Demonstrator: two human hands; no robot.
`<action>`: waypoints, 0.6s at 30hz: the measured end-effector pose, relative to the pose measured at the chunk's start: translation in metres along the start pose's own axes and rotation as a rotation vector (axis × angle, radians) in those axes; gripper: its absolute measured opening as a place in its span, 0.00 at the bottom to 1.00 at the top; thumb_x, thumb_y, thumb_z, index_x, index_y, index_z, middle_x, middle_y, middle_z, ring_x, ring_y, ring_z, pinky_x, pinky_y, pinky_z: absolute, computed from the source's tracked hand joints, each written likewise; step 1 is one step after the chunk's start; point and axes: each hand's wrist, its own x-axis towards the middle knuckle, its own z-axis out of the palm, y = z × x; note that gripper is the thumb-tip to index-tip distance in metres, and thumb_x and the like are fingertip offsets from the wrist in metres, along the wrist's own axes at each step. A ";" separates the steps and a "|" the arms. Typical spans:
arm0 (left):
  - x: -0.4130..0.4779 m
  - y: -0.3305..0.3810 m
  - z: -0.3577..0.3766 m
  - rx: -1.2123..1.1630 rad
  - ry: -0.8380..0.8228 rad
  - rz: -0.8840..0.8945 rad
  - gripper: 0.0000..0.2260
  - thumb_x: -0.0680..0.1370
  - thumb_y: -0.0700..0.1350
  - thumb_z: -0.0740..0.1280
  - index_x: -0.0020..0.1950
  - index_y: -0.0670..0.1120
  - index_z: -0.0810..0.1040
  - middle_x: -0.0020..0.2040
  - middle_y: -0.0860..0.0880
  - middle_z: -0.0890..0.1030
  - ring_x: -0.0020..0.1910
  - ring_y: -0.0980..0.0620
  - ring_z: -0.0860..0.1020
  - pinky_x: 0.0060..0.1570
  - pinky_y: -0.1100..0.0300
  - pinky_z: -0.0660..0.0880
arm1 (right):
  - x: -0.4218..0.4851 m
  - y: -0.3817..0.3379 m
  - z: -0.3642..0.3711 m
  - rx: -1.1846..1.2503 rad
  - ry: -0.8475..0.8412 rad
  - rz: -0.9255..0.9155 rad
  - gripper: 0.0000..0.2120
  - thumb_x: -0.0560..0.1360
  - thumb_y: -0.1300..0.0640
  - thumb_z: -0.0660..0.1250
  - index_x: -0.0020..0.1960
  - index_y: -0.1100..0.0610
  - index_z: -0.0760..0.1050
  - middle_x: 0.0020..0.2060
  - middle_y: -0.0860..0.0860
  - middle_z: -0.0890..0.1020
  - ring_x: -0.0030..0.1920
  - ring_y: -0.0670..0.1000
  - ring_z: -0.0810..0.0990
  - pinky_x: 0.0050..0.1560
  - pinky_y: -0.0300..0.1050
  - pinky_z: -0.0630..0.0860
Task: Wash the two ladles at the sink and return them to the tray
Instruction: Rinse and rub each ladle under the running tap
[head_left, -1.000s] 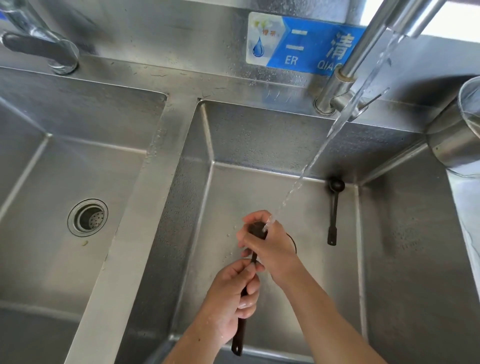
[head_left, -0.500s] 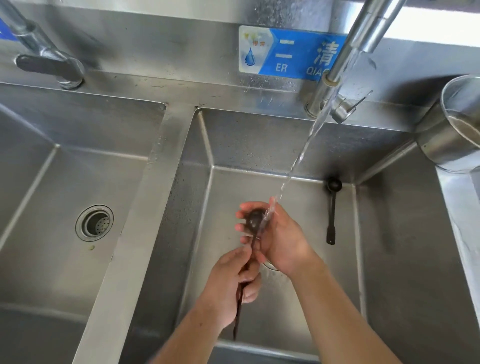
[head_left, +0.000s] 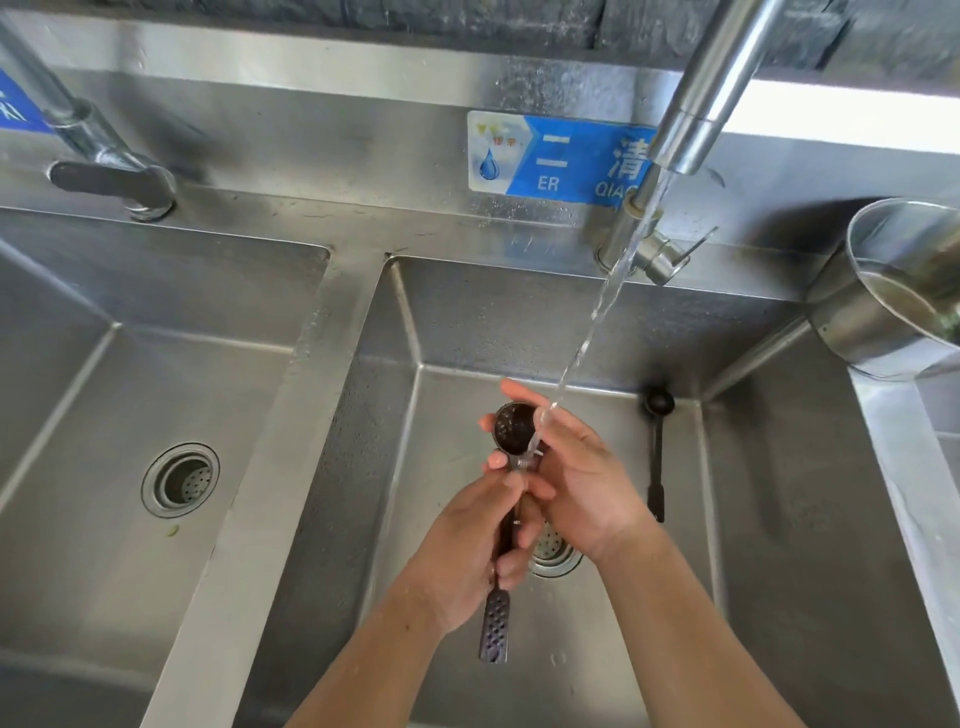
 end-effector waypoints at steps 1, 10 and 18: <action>0.001 0.000 0.001 0.066 0.038 0.032 0.16 0.82 0.54 0.59 0.53 0.43 0.77 0.33 0.48 0.72 0.24 0.53 0.64 0.24 0.61 0.64 | 0.000 -0.002 0.001 -0.026 0.009 -0.007 0.18 0.79 0.51 0.63 0.68 0.53 0.76 0.55 0.61 0.83 0.41 0.57 0.79 0.26 0.40 0.76; 0.008 0.009 0.022 0.106 0.130 0.165 0.14 0.83 0.53 0.58 0.44 0.46 0.74 0.29 0.51 0.66 0.23 0.55 0.60 0.22 0.64 0.59 | 0.003 -0.021 0.015 -0.150 0.085 -0.131 0.15 0.82 0.54 0.59 0.65 0.50 0.79 0.45 0.64 0.79 0.40 0.62 0.73 0.23 0.38 0.68; -0.016 -0.009 0.018 0.124 0.086 0.158 0.15 0.82 0.54 0.59 0.46 0.42 0.73 0.31 0.47 0.72 0.25 0.48 0.68 0.26 0.58 0.67 | 0.008 -0.048 0.024 -0.077 0.139 -0.213 0.15 0.82 0.62 0.58 0.65 0.62 0.77 0.46 0.60 0.80 0.42 0.56 0.79 0.50 0.52 0.80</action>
